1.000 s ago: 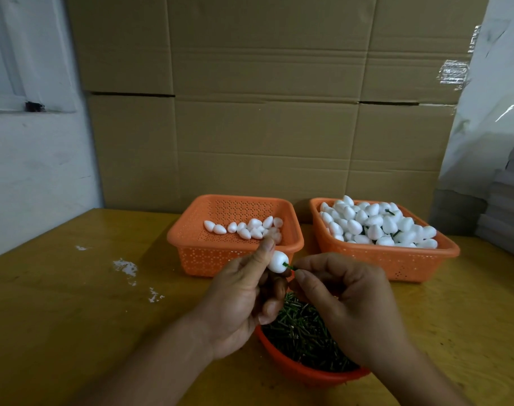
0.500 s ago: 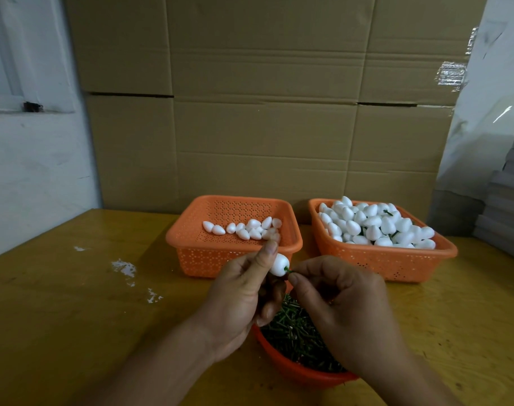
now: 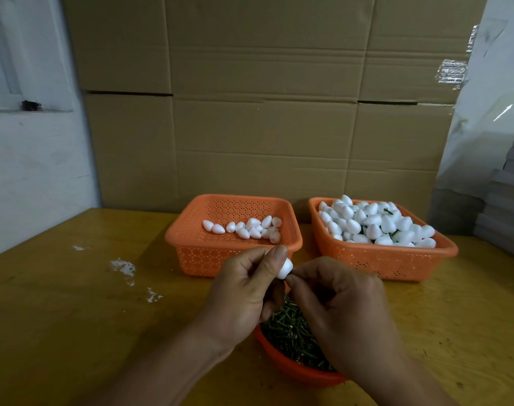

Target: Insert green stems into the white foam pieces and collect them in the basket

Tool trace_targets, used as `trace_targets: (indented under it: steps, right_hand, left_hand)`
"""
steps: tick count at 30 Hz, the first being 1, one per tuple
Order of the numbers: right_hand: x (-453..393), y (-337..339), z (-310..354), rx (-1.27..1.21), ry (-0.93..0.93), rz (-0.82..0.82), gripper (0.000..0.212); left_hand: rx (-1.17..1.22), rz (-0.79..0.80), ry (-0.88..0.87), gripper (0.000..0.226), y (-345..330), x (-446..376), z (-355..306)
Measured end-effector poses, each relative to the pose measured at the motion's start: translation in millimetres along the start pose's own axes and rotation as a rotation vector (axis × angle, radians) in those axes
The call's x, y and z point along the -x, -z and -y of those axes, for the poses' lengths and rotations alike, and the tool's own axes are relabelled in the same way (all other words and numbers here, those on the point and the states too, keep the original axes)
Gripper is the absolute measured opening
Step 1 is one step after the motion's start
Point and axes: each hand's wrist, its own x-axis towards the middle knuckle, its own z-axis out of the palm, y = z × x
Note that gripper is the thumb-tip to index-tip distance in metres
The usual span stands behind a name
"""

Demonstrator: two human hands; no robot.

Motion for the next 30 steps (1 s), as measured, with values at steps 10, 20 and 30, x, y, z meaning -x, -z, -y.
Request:
trace_targets:
  steps: [10,20,30]
  right_hand:
    - [-5,0,2,-0.222,-0.074,-0.035,0.016]
    - [-3,0,3,-0.389,-0.090,0.014,0.013]
    - [-3,-5,2,-0.476,-0.204,0.011,0.009]
  left_hand:
    - [-0.043,-0.016,-0.130,0.029,-1,1,-3]
    - [-0.236,0.003,-0.236,0.020,-2,6,-9]
    - [-0.298,0.000,-0.234,0.018,0,6,-11]
